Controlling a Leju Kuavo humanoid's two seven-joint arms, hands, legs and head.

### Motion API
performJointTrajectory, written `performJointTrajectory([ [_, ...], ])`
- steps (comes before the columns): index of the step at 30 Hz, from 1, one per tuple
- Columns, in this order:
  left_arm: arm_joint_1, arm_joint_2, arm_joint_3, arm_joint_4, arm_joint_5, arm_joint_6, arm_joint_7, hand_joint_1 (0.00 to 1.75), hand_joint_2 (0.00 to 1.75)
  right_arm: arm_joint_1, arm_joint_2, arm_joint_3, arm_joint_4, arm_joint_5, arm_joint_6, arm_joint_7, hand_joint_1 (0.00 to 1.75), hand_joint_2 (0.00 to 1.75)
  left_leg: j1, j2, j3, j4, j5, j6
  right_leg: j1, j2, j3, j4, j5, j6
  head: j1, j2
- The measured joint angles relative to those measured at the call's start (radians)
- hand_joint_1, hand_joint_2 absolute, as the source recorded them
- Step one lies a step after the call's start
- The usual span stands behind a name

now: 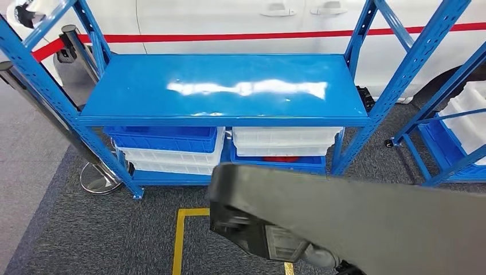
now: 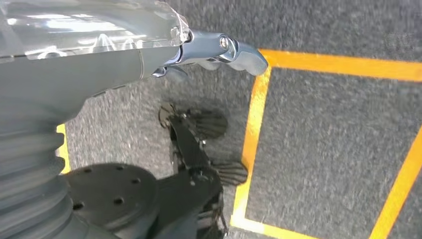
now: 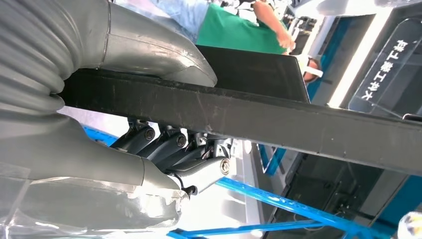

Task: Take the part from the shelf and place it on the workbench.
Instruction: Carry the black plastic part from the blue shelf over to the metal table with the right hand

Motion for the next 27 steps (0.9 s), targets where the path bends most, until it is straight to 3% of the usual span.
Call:
performJointTrajectory([
  [1, -0.001, -0.001, -0.001, 0.0, -0.002, -0.001, -0.001, 0.0, 1.75, -0.002, -0.004, 0.002, 0.0, -0.002, -0.008, 0.0, 1.61, 1.75, 0.003, 0.002, -0.012, -0.003, 0.014, 0.006, -0.001, 0.003, -0.012, 0.031, -0.039, 0.005, 0.001, 0.0],
  [3, -0.002, -0.002, -0.004, 0.0, -0.009, -0.002, -0.002, 0.0, 1.75, -0.004, -0.01, 0.007, 0.001, -0.005, -0.022, 0.0, 1.61, 1.75, 0.004, 0.005, -0.043, -0.003, 0.04, 0.013, -0.006, 0.006, -0.044, 0.146, -0.145, 0.014, 0.002, 0.0],
  [4, -0.002, -0.002, -0.006, 0.0, -0.012, -0.003, -0.003, 0.0, 1.75, -0.004, -0.013, 0.01, 0.001, -0.006, -0.028, 0.0, 1.61, 1.75, 0.004, 0.005, -0.06, -0.001, 0.053, 0.012, -0.008, 0.006, -0.057, 0.21, -0.18, 0.019, 0.002, 0.0],
  [5, -0.002, -0.002, -0.008, 0.0, -0.015, -0.003, -0.003, 0.0, 1.75, -0.004, -0.015, 0.012, 0.001, -0.006, -0.034, 0.0, 1.61, 1.75, 0.004, 0.005, -0.078, 0.001, 0.065, 0.011, -0.011, 0.006, -0.059, 0.257, -0.188, 0.022, 0.002, 0.0],
  [6, -0.002, -0.003, -0.009, 0.0, -0.018, -0.003, -0.003, 0.0, 1.75, -0.004, -0.018, 0.014, 0.001, -0.006, -0.039, 0.0, 1.61, 1.75, 0.004, 0.005, -0.097, 0.005, 0.077, 0.009, -0.014, 0.006, -0.047, 0.274, -0.173, 0.024, 0.002, 0.0],
  [7, -0.002, -0.003, -0.011, 0.0, -0.02, -0.003, -0.003, 0.0, 1.75, -0.004, -0.021, 0.015, 0.001, -0.007, -0.043, 0.0, 1.61, 1.75, 0.004, 0.005, -0.114, 0.009, 0.087, 0.006, -0.016, 0.006, -0.017, 0.256, -0.144, 0.026, 0.002, 0.0],
  [8, -0.002, -0.003, -0.013, 0.0, -0.023, -0.002, -0.003, 0.0, 1.75, -0.004, -0.023, 0.015, 0.001, -0.007, -0.047, 0.0, 1.61, 1.75, 0.005, 0.005, -0.13, 0.013, 0.096, 0.003, -0.019, 0.006, 0.028, 0.208, -0.116, 0.026, 0.002, 0.0],
  [9, -0.002, -0.003, -0.016, 0.0, -0.025, 0.0, -0.003, 0.0, 1.75, -0.005, -0.025, 0.016, 0.0, -0.008, -0.05, 0.0, 1.61, 1.75, 0.004, 0.004, -0.144, 0.018, 0.104, -0.002, -0.019, 0.006, 0.084, 0.135, -0.109, 0.024, 0.002, 0.0],
  [11, -0.002, -0.004, -0.02, 0.0, -0.029, 0.003, -0.002, 0.0, 1.75, -0.006, -0.027, 0.016, -0.001, -0.01, -0.055, 0.0, 1.61, 1.75, 0.003, 0.003, -0.16, 0.024, 0.118, -0.013, -0.014, 0.008, 0.169, 0.005, -0.13, 0.014, 0.002, 0.0],
  [12, -0.002, -0.004, -0.021, 0.0, -0.031, 0.004, -0.001, 0.0, 1.75, -0.007, -0.028, 0.016, -0.001, -0.01, -0.057, -0.001, 1.61, 1.75, 0.003, 0.003, -0.163, 0.024, 0.124, -0.02, -0.01, 0.008, 0.187, -0.029, -0.144, 0.007, 0.002, 0.0],
  [14, -0.001, -0.004, -0.023, 0.0, -0.032, 0.008, 0.007, 0.0, 1.75, -0.007, -0.029, 0.017, -0.001, -0.009, -0.057, -0.001, 1.61, 1.75, 0.006, 0.003, -0.166, 0.021, 0.135, -0.034, -0.008, 0.006, 0.183, -0.04, -0.136, -0.011, 0.003, 0.0],
  [15, -0.001, -0.003, -0.024, 0.0, -0.033, 0.011, 0.013, 0.0, 1.75, -0.007, -0.03, 0.017, -0.001, -0.007, -0.057, -0.001, 1.61, 1.75, 0.007, 0.003, -0.171, 0.029, 0.125, -0.039, -0.008, 0.005, 0.179, -0.041, -0.128, -0.021, 0.003, 0.0],
  [17, 0.0, -0.002, -0.024, 0.0, -0.031, 0.019, 0.022, 0.0, 1.75, -0.007, -0.03, 0.019, -0.002, -0.002, -0.056, -0.001, 1.61, 1.75, 0.011, 0.002, -0.198, 0.103, 0.058, -0.047, -0.01, 0.001, 0.166, -0.044, -0.112, -0.038, 0.001, 0.0],
  [19, 0.0, -0.002, -0.024, 0.0, -0.029, 0.023, 0.027, 0.0, 1.75, -0.007, -0.03, 0.021, -0.003, 0.003, -0.056, -0.001, 1.61, 1.75, 0.011, 0.001, -0.24, 0.236, -0.026, -0.053, -0.007, -0.001, 0.151, -0.042, -0.1, -0.044, 0.0, 0.0],
  [20, 0.0, -0.002, -0.024, 0.0, -0.028, 0.024, 0.027, 0.0, 1.75, -0.007, -0.03, 0.022, -0.003, 0.004, -0.056, -0.001, 1.61, 1.75, 0.011, 0.001, -0.253, 0.288, -0.046, -0.055, -0.005, -0.001, 0.144, -0.039, -0.096, -0.045, 0.0, 0.0],
  [21, 0.001, -0.002, -0.024, 0.0, -0.026, 0.026, 0.028, 0.0, 1.75, -0.006, -0.03, 0.023, -0.003, 0.005, -0.055, -0.001, 1.61, 1.75, 0.011, 0.001, -0.248, 0.305, -0.046, -0.055, -0.004, -0.001, 0.137, -0.036, -0.093, -0.044, 0.0, 0.0],
  [22, 0.001, -0.002, -0.024, 0.0, -0.023, 0.028, 0.028, 0.0, 1.75, -0.006, -0.03, 0.023, -0.003, 0.006, -0.053, -0.001, 1.61, 1.75, 0.011, 0.001, -0.223, 0.284, -0.03, -0.054, -0.003, -0.001, 0.131, -0.033, -0.091, -0.043, 0.0, 0.0],
  [25, 0.0, -0.002, -0.023, 0.0, -0.013, 0.039, 0.032, 0.0, 1.75, -0.007, -0.029, 0.023, -0.011, 0.02, -0.039, -0.001, 1.61, 1.75, 0.007, 0.0, -0.093, 0.087, 0.03, -0.04, 0.0, -0.001, 0.122, -0.026, -0.089, -0.036, 0.0, 0.0],
  [27, 0.0, -0.001, -0.021, 0.0, -0.006, 0.047, 0.037, 0.0, 1.75, -0.008, -0.027, 0.023, -0.019, 0.041, -0.031, -0.001, 1.61, 1.75, 0.001, -0.001, -0.06, 0.027, 0.033, -0.031, 0.001, -0.002, 0.117, -0.023, -0.086, -0.027, 0.001, 0.0],
])
